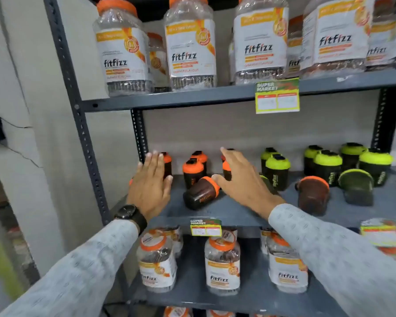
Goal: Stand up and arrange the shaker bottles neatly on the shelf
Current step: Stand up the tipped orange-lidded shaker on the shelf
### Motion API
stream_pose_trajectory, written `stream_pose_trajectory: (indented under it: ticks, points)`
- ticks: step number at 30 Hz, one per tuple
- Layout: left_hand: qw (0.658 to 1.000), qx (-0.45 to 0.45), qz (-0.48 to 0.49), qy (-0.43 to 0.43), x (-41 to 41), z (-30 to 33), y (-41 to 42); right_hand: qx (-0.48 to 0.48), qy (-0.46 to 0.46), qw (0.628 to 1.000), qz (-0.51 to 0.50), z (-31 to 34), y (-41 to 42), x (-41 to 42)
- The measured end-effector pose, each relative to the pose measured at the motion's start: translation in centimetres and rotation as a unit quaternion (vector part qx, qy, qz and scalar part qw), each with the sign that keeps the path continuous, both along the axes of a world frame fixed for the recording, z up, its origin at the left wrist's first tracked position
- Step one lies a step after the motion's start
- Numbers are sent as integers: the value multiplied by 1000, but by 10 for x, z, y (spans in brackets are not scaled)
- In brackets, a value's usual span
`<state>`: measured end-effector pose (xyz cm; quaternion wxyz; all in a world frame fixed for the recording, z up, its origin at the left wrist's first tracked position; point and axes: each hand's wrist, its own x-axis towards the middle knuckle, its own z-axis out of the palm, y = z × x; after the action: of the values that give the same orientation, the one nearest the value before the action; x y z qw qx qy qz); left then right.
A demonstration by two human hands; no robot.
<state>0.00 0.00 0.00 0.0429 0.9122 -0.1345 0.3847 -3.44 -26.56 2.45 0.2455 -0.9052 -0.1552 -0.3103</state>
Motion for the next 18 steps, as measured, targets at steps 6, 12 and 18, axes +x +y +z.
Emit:
stream_pose_trajectory:
  ticks: [6, 12, 18]
  points:
    - [979, 37, -66, 187, 27, -68, 8, 212, 236, 945, -82, -32, 50, 52]
    - [963, 62, -48, 257, 54, -97, 6, 419, 357, 829, -100, -60, 65, 105]
    - [973, 34, -25, 226, 74, -123, 12, 459, 360, 807, -92, -74, 62, 148]
